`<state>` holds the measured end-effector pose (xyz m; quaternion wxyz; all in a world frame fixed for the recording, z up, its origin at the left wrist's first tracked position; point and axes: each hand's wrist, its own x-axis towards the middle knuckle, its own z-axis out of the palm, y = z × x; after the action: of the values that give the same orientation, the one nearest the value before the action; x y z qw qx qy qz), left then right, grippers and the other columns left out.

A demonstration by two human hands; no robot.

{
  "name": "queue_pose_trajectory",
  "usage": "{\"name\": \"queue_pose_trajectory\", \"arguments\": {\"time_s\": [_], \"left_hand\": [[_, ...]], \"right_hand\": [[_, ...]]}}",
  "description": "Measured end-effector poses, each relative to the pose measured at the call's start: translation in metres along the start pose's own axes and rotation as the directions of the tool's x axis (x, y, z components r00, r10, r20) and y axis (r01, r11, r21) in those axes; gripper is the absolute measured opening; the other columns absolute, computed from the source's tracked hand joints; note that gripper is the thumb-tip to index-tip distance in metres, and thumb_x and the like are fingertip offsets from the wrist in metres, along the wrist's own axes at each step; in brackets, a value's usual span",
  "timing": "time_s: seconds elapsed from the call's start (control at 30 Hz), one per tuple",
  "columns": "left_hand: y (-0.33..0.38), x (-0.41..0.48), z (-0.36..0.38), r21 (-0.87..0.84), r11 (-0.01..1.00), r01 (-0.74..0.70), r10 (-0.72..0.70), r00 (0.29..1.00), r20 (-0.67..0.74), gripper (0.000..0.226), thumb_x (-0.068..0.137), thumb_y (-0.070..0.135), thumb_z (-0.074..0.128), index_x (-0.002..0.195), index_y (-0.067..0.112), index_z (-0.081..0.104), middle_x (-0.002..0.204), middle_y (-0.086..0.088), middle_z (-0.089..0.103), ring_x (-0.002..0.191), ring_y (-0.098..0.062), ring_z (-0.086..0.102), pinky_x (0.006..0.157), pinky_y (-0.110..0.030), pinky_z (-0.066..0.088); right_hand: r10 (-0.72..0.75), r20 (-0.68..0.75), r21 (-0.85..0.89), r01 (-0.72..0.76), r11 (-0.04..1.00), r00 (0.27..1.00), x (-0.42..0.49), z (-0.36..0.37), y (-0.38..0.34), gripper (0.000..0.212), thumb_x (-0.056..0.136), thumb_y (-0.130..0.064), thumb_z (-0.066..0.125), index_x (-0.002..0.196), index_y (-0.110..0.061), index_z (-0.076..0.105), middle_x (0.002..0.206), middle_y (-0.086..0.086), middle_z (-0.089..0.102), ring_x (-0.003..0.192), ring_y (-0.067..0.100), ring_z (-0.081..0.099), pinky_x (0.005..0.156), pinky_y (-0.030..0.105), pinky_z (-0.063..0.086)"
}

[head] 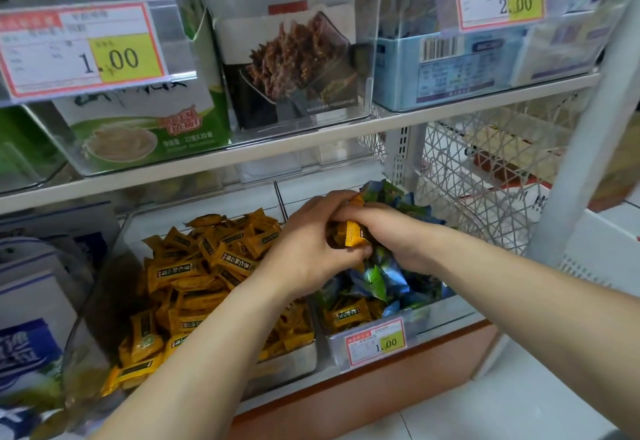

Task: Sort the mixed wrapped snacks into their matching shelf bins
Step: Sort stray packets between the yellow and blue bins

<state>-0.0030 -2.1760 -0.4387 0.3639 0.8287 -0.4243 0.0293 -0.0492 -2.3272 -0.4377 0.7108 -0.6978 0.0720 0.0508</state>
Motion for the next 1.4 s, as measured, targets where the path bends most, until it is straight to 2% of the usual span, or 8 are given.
{"name": "queue_pose_trajectory", "arguments": {"time_s": [0.13, 0.33, 0.5, 0.7, 0.87, 1.03, 1.2, 1.4], "left_hand": [[0.005, 0.0, 0.0, -0.051, 0.999, -0.002, -0.002, 0.998, -0.063, 0.057, 0.07, 0.04, 0.075, 0.123, 0.032, 0.056, 0.11, 0.008, 0.062, 0.101, -0.012, 0.058, 0.085, -0.032, 0.05], [0.007, 0.0, -0.002, -0.237, 0.966, 0.102, -0.134, 0.983, -0.122, 0.024, 0.073, 0.033, 0.075, 0.095, 0.031, 0.064, 0.088, 0.007, 0.069, 0.085, -0.012, 0.065, 0.077, -0.042, 0.055], [0.002, 0.004, -0.011, -0.315, 0.93, 0.189, -0.238, 0.963, -0.125, 0.021, 0.08, 0.026, 0.08, 0.098, 0.021, 0.069, 0.089, 0.005, 0.071, 0.083, -0.007, 0.065, 0.075, -0.031, 0.055], [-0.006, -0.005, -0.041, -0.294, 0.94, 0.171, -0.238, 0.948, -0.21, 0.017, 0.083, 0.03, 0.077, 0.097, 0.026, 0.068, 0.094, 0.012, 0.07, 0.088, 0.005, 0.062, 0.069, -0.007, 0.045], [-0.032, -0.03, -0.076, -0.198, 0.96, 0.2, -0.244, 0.942, -0.229, 0.03, 0.082, 0.031, 0.078, 0.102, 0.045, 0.06, 0.101, 0.024, 0.067, 0.096, 0.016, 0.059, 0.072, -0.002, 0.044], [-0.067, -0.049, -0.101, 0.02, 0.926, 0.377, -0.364, 0.906, -0.218, 0.044, 0.083, 0.03, 0.076, 0.125, 0.033, 0.062, 0.122, 0.008, 0.067, 0.109, -0.012, 0.063, 0.099, -0.038, 0.05], [-0.081, -0.064, -0.118, 0.061, 0.888, 0.455, -0.433, 0.875, -0.216, 0.052, 0.084, 0.041, 0.074, 0.133, 0.038, 0.057, 0.132, 0.011, 0.06, 0.117, -0.011, 0.057, 0.099, -0.028, 0.045], [-0.053, -0.073, -0.11, 0.108, 0.953, 0.282, -0.246, 0.933, -0.262, 0.038, 0.086, 0.041, 0.071, 0.122, 0.035, 0.064, 0.121, 0.016, 0.064, 0.106, 0.003, 0.056, 0.087, -0.012, 0.043]], "right_hand": [[0.01, 0.029, 0.102, -0.013, 0.995, 1.0, 0.001, -0.001, -0.004, 0.027, 0.093, -0.034, 0.054, 0.081, -0.022, 0.076, 0.085, 0.005, 0.071, 0.078, 0.017, 0.067, 0.064, 0.027, 0.051], [0.004, 0.171, 0.195, -0.038, 0.98, 0.985, 0.0, -0.007, -0.008, 0.048, 0.092, -0.049, 0.041, 0.104, -0.012, 0.067, 0.097, 0.011, 0.066, 0.086, 0.025, 0.06, 0.077, 0.038, 0.046], [-0.054, 0.15, 0.257, 0.014, 0.966, 0.987, -0.002, -0.005, -0.012, 0.037, 0.1, -0.032, 0.041, 0.113, -0.007, 0.065, 0.102, 0.015, 0.069, 0.086, 0.027, 0.067, 0.07, 0.033, 0.055], [-0.16, 0.097, 0.225, 0.135, 0.965, 0.982, 0.006, 0.023, -0.02, 0.047, 0.096, -0.04, 0.052, 0.117, 0.0, 0.064, 0.099, 0.015, 0.073, 0.092, 0.029, 0.071, 0.07, 0.031, 0.057], [-0.216, 0.092, 0.074, 0.21, 0.975, 0.972, 0.022, 0.057, -0.024, 0.033, 0.091, -0.035, 0.066, 0.103, -0.005, 0.069, 0.093, 0.01, 0.076, 0.091, 0.023, 0.073, 0.074, 0.028, 0.058], [-0.333, 0.018, -0.574, 0.282, 0.768, 0.943, 0.042, 0.083, -0.03, 0.048, 0.088, -0.041, 0.069, 0.132, -0.025, 0.056, 0.119, -0.007, 0.063, 0.11, 0.011, 0.06, 0.085, 0.02, 0.048], [-0.282, 0.131, -0.747, 0.282, 0.602, 0.95, 0.049, 0.092, -0.027, 0.07, 0.088, -0.044, 0.066, 0.149, -0.032, 0.034, 0.149, -0.006, 0.045, 0.131, 0.016, 0.047, 0.098, 0.025, 0.037], [-0.342, 0.068, -0.788, 0.261, 0.557, 0.937, 0.02, 0.055, -0.023, 0.056, 0.085, -0.045, 0.07, 0.135, -0.031, 0.051, 0.127, -0.013, 0.058, 0.11, 0.007, 0.055, 0.086, 0.02, 0.04]]}}
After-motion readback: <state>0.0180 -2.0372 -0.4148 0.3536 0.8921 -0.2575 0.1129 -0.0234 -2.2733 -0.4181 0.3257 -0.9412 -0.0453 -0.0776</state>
